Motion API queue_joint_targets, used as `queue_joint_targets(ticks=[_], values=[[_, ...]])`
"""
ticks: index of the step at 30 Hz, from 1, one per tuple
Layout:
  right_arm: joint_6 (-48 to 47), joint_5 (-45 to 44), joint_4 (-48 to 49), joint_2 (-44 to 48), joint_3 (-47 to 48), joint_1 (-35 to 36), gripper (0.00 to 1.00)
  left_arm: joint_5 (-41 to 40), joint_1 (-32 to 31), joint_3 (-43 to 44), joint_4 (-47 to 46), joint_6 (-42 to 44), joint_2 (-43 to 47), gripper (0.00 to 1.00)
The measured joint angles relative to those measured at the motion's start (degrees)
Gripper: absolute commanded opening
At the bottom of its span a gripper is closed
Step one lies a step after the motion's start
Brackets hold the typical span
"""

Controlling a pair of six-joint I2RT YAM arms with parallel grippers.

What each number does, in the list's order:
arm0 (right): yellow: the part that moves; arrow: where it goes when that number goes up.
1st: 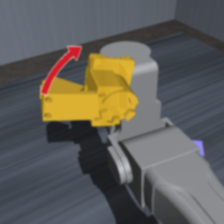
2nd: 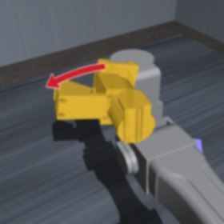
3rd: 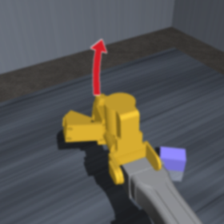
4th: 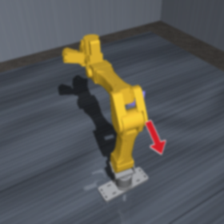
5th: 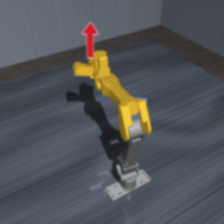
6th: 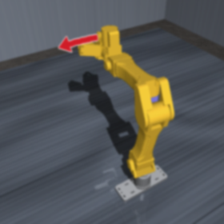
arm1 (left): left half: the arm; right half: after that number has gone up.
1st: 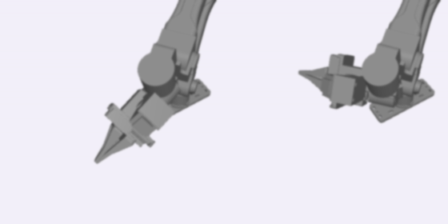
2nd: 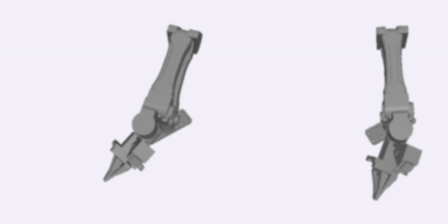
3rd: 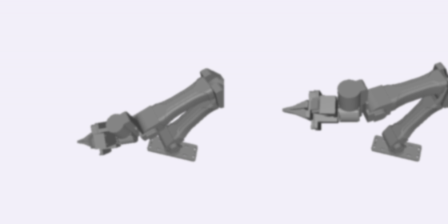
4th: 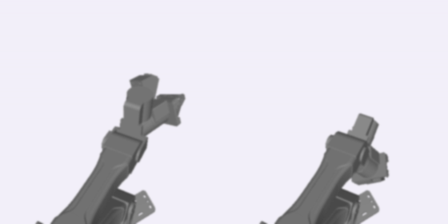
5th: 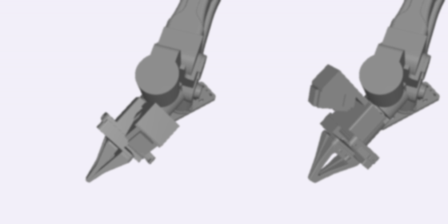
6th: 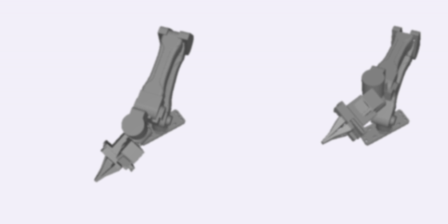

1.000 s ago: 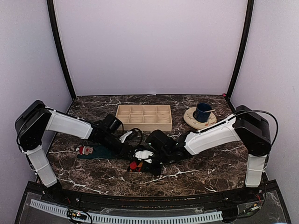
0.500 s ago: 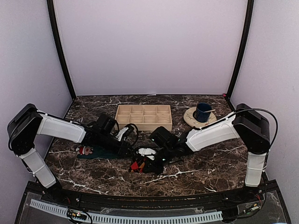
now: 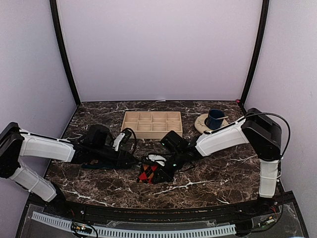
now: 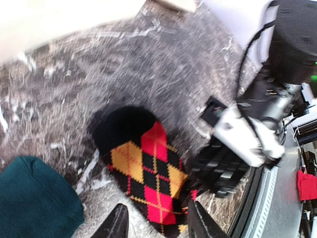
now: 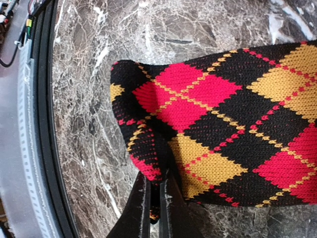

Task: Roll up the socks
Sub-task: Pick up the sock from the center of the board.

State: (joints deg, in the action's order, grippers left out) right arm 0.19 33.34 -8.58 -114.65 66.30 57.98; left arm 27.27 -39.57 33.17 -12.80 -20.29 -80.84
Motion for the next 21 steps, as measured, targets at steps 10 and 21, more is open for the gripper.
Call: queue_joint_targets(ticks=[10, 21], values=[[2.4, 7.3, -2.6, -3.1, 2.8, -2.6, 0.00, -3.7, -8.5, -2.7, -3.8, 4.8, 5.1, 0.33], [4.4, 13.3, -3.7, -5.3, 4.0, -4.6, 0.00, -9.4, -15.1, -2.7, -3.4, 11.3, 5.2, 0.24]])
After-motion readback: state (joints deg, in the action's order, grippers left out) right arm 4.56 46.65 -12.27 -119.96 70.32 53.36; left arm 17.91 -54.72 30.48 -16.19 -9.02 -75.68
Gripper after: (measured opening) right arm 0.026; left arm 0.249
